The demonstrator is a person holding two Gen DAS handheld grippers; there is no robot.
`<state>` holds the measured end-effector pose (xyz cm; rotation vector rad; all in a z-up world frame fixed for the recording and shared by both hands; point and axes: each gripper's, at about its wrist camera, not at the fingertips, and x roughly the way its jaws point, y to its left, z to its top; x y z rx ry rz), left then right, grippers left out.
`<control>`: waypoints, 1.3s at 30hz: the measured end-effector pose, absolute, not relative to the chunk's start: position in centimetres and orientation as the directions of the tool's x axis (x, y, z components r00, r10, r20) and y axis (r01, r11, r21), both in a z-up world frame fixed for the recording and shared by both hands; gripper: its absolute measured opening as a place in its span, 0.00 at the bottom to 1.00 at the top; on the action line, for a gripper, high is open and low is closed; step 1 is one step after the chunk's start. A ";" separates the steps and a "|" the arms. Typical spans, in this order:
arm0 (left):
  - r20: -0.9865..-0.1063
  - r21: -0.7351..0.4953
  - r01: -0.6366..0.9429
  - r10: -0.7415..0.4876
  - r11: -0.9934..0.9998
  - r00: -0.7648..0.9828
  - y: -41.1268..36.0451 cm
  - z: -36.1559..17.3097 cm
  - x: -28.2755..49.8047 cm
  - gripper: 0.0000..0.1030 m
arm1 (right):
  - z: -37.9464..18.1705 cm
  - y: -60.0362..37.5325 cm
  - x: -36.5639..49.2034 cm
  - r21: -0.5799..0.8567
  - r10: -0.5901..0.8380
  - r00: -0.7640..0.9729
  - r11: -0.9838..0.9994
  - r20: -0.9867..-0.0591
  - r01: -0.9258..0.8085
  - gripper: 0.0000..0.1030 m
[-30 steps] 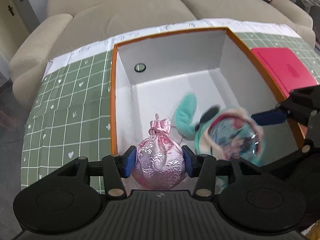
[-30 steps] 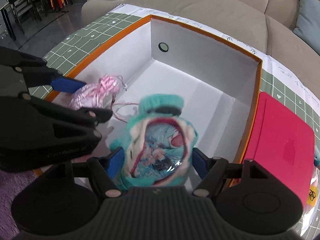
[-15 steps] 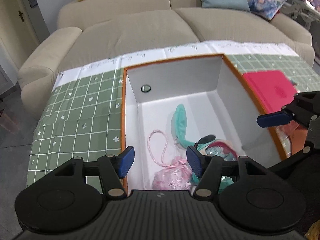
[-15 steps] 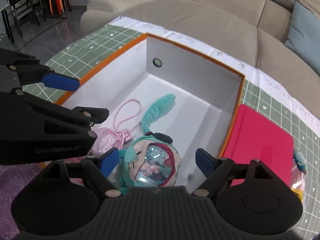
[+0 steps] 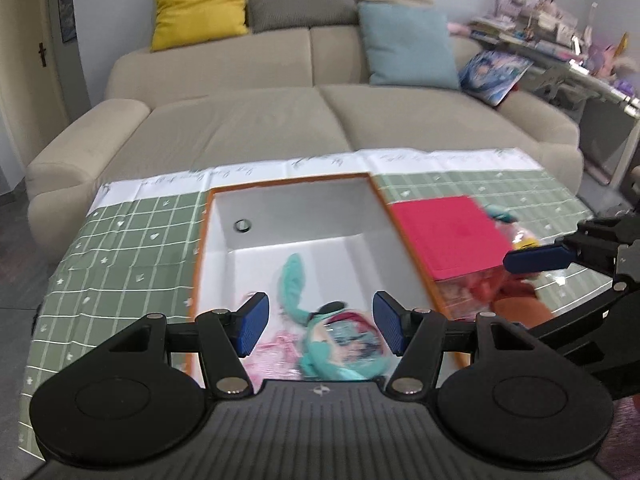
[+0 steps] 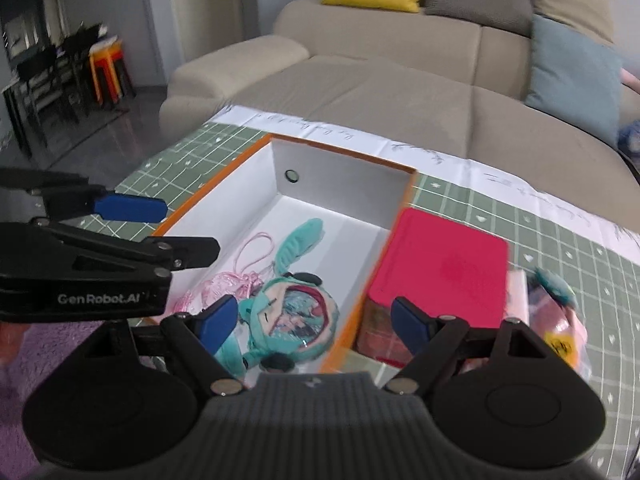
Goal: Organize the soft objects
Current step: 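Move both tools back to the remaining items on the mat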
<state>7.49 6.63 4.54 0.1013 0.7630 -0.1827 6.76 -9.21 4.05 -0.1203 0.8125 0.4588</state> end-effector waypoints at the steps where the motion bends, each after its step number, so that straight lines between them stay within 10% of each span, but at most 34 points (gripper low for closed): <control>1: -0.684 0.016 0.205 -0.139 0.979 0.717 6.3 4.6 7.0 0.68 | 4.0 -9.8 6.2 0.074 0.349 0.603 0.899 -0.717 -0.432 0.82; 26: -0.679 0.002 0.592 -0.433 0.806 0.593 -8.9 1.9 3.6 0.69 | -0.2 -29.3 2.4 0.056 0.090 0.604 0.996 -0.792 -0.075 0.91; 39: -0.752 0.225 0.742 -0.372 0.631 0.544 -16.5 0.7 9.0 0.68 | -2.8 -33.2 8.5 0.122 0.118 0.582 0.992 -0.804 -0.032 0.90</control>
